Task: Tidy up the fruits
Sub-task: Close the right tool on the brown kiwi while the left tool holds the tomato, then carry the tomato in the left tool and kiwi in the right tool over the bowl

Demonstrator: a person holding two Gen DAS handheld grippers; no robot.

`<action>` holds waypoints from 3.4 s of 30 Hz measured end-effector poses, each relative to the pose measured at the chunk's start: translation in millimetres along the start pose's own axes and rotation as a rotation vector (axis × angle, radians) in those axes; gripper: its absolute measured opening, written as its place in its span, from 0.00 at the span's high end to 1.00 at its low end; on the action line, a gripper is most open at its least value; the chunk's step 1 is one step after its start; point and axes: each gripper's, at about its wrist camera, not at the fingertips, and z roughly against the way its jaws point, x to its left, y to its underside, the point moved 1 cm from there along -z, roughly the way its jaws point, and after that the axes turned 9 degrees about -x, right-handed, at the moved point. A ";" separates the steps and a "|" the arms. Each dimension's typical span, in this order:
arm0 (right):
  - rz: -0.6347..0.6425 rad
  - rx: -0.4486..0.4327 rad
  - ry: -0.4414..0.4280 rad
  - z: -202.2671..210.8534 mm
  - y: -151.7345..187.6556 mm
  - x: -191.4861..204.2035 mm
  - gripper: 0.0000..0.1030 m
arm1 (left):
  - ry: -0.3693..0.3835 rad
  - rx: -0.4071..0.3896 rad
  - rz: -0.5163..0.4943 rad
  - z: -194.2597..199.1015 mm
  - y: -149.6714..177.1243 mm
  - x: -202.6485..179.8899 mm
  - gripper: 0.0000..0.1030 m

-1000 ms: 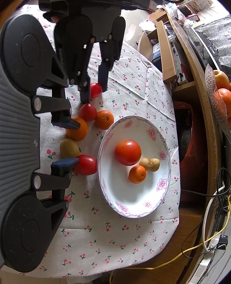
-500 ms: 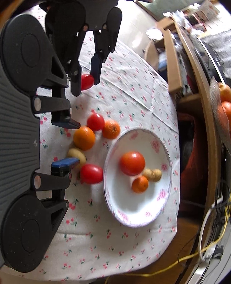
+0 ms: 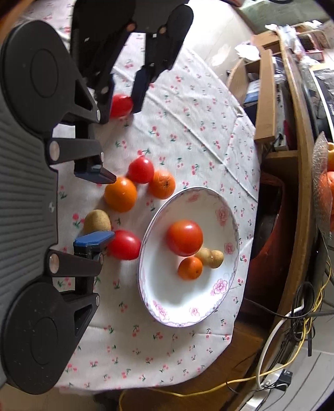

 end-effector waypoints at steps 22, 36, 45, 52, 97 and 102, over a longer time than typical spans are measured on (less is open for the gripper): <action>-0.067 0.083 0.024 -1.4 26.6 -26.8 0.55 | 0.007 -0.004 -0.044 -2.0 1.0 -2.5 0.42; -0.046 0.067 0.060 -2.6 28.0 -18.5 0.59 | -0.038 -0.014 -0.014 0.3 3.9 -8.9 0.48; -0.068 0.061 0.073 5.0 30.5 -23.7 0.74 | -0.054 -0.003 0.012 1.6 1.5 -13.6 0.55; -0.072 0.023 0.071 13.9 25.2 -25.1 0.74 | -0.033 -0.015 0.004 2.0 -7.9 -20.7 0.55; -0.088 -0.097 0.047 35.3 -10.0 -15.2 0.74 | -0.069 -0.155 0.035 12.5 -71.4 -29.7 0.55; -0.094 -0.102 0.052 34.8 -12.2 -17.0 0.74 | -0.074 -0.162 0.032 12.2 -73.5 -28.8 0.55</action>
